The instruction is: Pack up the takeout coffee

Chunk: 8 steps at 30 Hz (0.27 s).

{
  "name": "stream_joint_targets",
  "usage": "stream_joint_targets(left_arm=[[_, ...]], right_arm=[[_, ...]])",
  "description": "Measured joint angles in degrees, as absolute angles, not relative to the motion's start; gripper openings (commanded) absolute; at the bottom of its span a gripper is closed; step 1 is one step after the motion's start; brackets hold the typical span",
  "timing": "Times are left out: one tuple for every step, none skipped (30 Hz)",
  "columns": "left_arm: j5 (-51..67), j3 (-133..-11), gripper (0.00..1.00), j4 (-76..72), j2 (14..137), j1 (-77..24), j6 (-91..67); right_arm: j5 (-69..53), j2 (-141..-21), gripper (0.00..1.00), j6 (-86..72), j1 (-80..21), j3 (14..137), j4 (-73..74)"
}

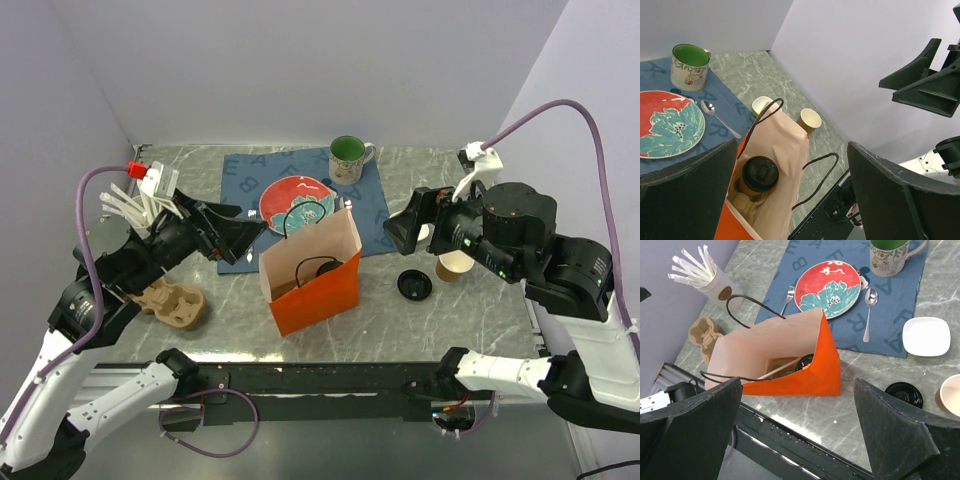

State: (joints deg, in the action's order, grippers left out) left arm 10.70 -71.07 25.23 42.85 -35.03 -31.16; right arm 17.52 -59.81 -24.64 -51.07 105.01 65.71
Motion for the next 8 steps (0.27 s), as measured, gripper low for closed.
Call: stream_joint_targets(left_arm=[[10.7,-71.2,0.97,25.3,42.8,-35.0,-31.0],[10.7,-71.2,0.97,25.3,42.8,-35.0,-30.9],[10.7,-71.3,0.97,25.4,42.7,-35.0,-30.7],[10.7,-71.3,0.97,25.4,42.7,-35.0,-30.7],[10.7,-71.3,0.97,25.5,42.6,-35.0,-30.6],[10.7,-71.3,0.97,25.5,42.5,-35.0,-30.6],[10.7,-71.3,0.97,25.6,42.5,-35.0,-30.6],[10.7,-71.3,0.97,25.6,42.5,-35.0,-30.5]], right_arm=[[17.5,-59.8,1.0,-24.7,-51.1,104.9,65.6],[17.5,-59.8,1.0,-24.7,-51.1,104.8,65.6],[17.5,-59.8,1.0,-24.7,-51.1,104.6,65.5],[17.5,-59.8,1.0,-24.7,-51.1,104.6,65.5],[17.5,-59.8,1.0,-24.7,-51.1,104.6,65.5],[17.5,-59.8,1.0,-24.7,-51.1,104.6,65.4],[17.5,-59.8,1.0,-24.7,-51.1,104.6,65.3],[17.5,-59.8,1.0,-24.7,-51.1,104.6,65.2]])
